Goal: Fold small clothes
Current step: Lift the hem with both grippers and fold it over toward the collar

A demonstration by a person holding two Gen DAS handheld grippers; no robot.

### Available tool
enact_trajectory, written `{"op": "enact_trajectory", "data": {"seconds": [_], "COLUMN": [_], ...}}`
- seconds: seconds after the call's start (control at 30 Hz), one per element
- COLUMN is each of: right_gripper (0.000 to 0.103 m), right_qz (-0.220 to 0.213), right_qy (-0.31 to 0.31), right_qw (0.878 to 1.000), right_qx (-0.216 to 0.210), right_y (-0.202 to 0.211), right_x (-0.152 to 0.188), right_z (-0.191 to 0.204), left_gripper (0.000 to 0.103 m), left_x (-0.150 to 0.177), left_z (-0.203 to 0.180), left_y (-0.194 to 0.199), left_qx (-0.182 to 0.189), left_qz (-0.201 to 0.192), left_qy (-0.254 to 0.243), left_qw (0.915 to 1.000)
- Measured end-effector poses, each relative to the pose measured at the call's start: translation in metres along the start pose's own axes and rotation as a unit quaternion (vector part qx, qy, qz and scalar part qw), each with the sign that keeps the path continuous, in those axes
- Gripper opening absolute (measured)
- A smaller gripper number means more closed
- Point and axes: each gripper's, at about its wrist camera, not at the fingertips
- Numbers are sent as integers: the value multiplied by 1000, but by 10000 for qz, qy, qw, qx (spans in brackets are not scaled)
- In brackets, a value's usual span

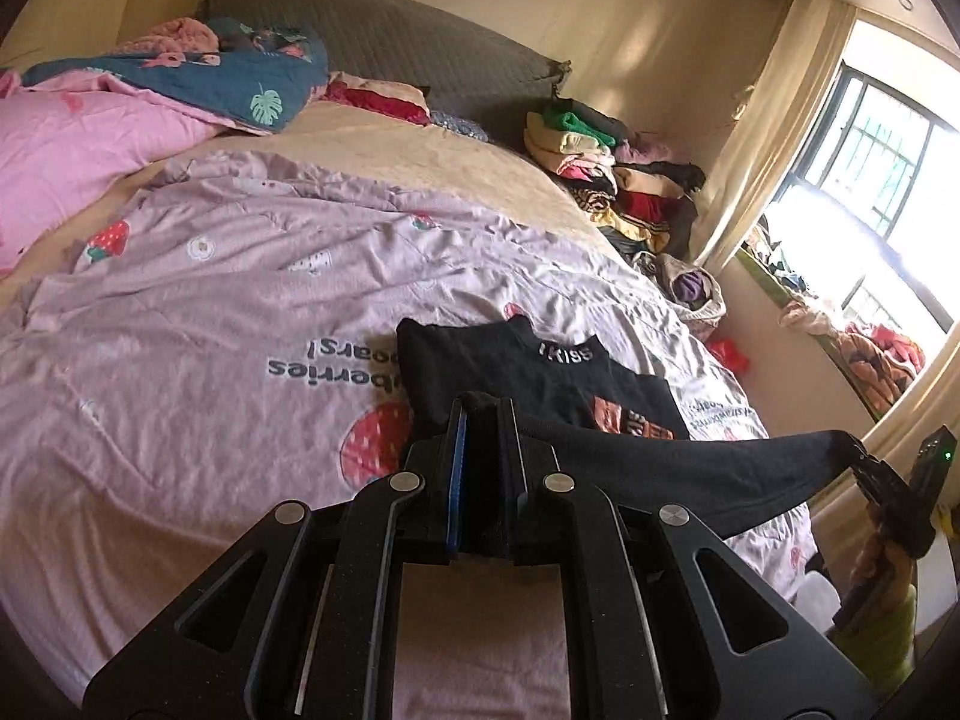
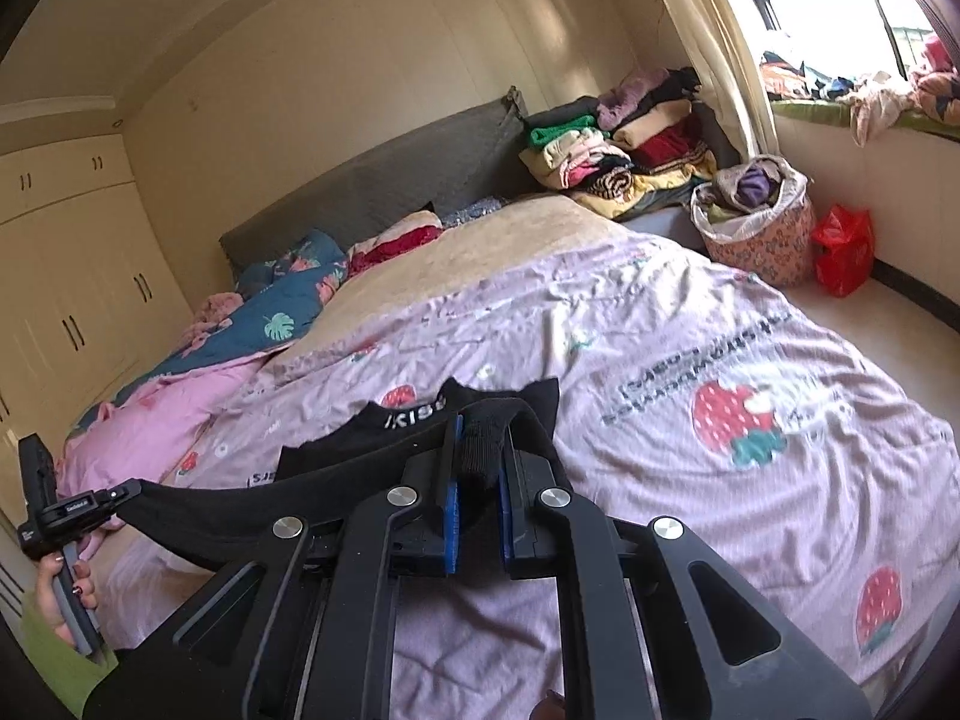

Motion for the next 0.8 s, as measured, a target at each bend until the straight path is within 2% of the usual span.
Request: {"op": "enact_trajectory", "data": {"seconds": [0.37,0.53,0.63,0.8], "right_gripper": [9,9,9,9], "right_qz": [-189,-115,-55,60], "right_qy": [-63,-111,-89,-104], "right_qw": [9997,9995,9993,9980], "right_qx": [125,273,357,614], "right_y": [-35,-61,-78,-107], "right_x": [-21,-25,-25,-21], "right_z": [7,4,3,-5], "left_gripper": [3,3,3,7], "left_x": [-28,-47,-52,-31], "left_z": [5,9,19,17], "left_y": [-19,-24,-40,-60], "left_qx": [-118,-610,-570,-235], "left_qz": [-221,-392,-208,268], "left_qy": [54,-61,79,91], "left_qw": [9997,9974,9981,9993]}}
Point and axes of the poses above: each gripper's, at about its wrist camera, not at the fingertips, and y roughly against the way its jaws point, z to its left, x to its underside, and after that the axes turned 12 degrees about -y, right-handed
